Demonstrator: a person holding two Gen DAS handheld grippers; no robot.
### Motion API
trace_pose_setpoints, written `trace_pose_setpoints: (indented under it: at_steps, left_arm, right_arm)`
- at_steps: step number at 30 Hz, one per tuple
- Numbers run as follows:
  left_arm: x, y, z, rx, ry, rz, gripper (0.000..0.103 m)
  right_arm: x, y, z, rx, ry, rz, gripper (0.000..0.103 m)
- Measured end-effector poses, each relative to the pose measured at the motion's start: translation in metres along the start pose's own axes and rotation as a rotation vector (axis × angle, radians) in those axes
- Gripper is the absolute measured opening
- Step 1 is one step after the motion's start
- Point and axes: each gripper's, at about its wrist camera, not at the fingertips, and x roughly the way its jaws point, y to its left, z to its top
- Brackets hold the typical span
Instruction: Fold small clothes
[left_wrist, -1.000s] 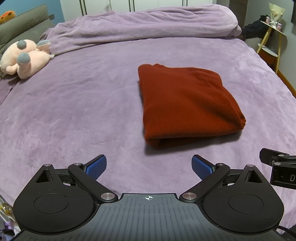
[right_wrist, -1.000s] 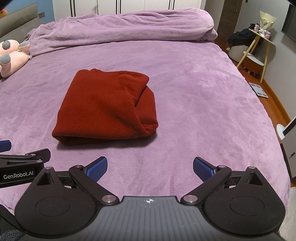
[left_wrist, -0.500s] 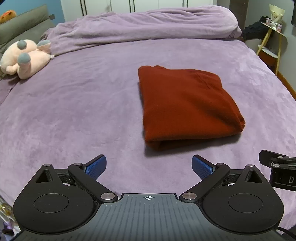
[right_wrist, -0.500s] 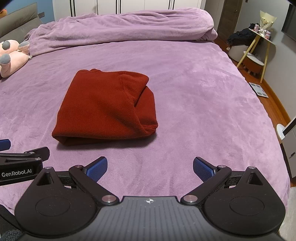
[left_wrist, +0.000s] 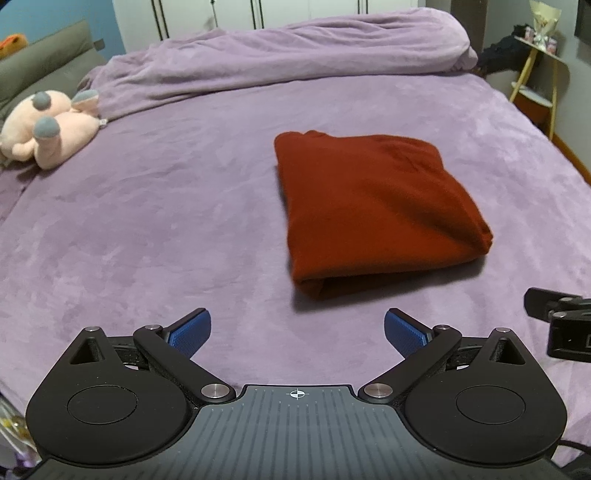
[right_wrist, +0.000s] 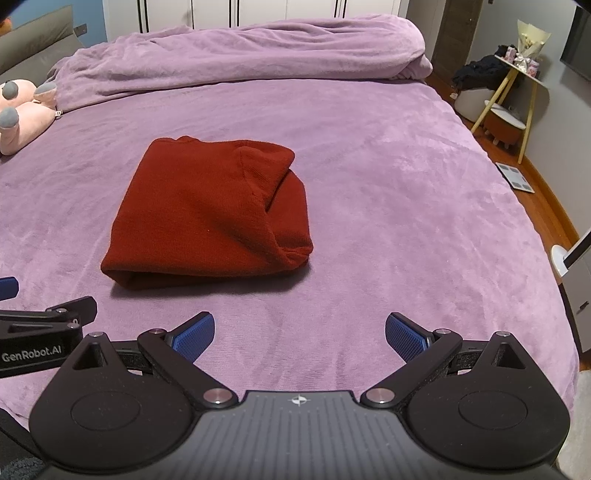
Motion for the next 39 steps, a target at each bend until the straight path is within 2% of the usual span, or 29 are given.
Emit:
trace_pose_setpoints:
  at_steps: [39]
  left_arm:
    - [-0.0095,-0.007,-0.0077,0.035,-0.024,-0.037,0.103]
  right_arm:
    - [-0.0086,0.0008,-0.0098,0.022,-0.007,-0.002,0.099]
